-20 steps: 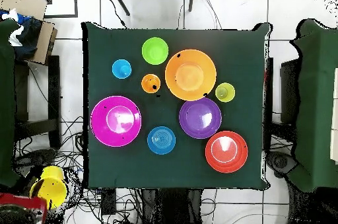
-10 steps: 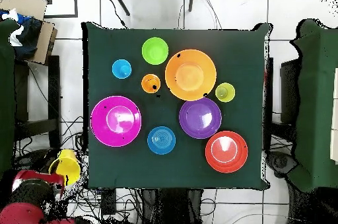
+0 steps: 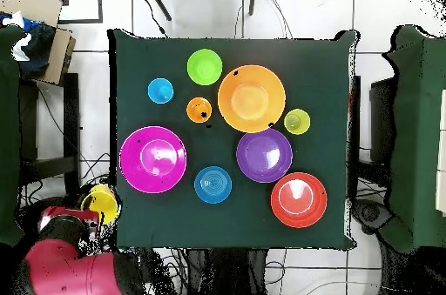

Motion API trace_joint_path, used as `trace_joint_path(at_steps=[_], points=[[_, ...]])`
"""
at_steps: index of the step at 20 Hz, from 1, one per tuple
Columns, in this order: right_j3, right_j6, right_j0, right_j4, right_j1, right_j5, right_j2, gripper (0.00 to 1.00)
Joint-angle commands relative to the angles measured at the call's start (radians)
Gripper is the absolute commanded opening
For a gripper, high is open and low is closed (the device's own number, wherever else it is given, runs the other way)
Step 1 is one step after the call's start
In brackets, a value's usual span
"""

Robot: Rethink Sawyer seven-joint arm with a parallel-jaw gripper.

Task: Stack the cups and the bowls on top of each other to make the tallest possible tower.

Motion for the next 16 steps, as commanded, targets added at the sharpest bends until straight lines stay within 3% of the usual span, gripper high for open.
trace_joint_path(at_steps=[1,4,6,16], points=[[0.135,-0.011,-0.098,-0.081,0.218,-0.162,0.211,0.00],[0.118,0.033,-0.113,-0.096,0.302,-0.235,0.235,0.00],[0.093,0.063,-0.084,-0.106,0.343,-0.263,0.197,0.00],[0.035,0.109,-0.082,-0.130,0.547,-0.466,0.196,0.00]])
